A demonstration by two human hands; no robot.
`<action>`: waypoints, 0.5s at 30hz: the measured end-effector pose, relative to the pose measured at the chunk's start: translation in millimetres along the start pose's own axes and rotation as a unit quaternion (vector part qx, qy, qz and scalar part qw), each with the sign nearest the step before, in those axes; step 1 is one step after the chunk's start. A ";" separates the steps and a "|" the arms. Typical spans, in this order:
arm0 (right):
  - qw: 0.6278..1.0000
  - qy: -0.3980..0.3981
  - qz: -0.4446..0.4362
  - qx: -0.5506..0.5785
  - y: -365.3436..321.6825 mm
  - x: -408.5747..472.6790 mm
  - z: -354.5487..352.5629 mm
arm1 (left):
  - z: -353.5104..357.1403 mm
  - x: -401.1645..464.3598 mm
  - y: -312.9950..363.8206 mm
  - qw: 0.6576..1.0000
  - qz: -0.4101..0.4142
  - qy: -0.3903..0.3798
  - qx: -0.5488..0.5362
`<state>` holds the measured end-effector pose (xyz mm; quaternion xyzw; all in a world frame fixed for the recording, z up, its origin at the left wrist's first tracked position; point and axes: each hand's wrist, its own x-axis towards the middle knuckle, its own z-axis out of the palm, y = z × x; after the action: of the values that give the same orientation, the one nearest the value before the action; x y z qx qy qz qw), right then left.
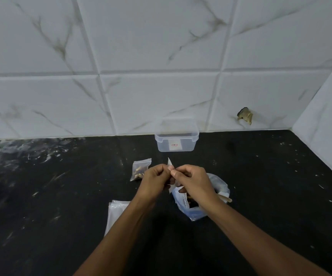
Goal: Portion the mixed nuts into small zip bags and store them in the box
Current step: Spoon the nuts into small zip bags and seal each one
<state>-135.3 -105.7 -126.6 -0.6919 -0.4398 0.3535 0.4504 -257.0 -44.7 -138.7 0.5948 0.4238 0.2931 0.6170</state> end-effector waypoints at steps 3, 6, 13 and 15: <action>1.000 -0.002 0.021 0.008 1.8 -0.4 -4.3 | 2.9 -0.7 -2.5 1.000 0.005 -0.021 0.008; 1.000 -0.008 0.029 0.005 4.3 -0.7 -9.0 | 5.7 -2.2 -1.8 0.999 0.003 -0.035 0.005; 0.981 0.081 -0.001 -0.179 8.6 -2.0 -25.6 | 3.4 -0.7 1.1 0.974 0.018 0.037 0.221; 0.966 0.104 -0.028 -0.236 8.9 -5.2 -28.3 | 4.8 0.6 2.5 0.953 0.027 0.056 0.295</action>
<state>-109.6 -121.2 -124.8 -0.7991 -0.4806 0.1529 0.3273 -252.2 -46.1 -136.6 0.7446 0.5087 0.2042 0.3809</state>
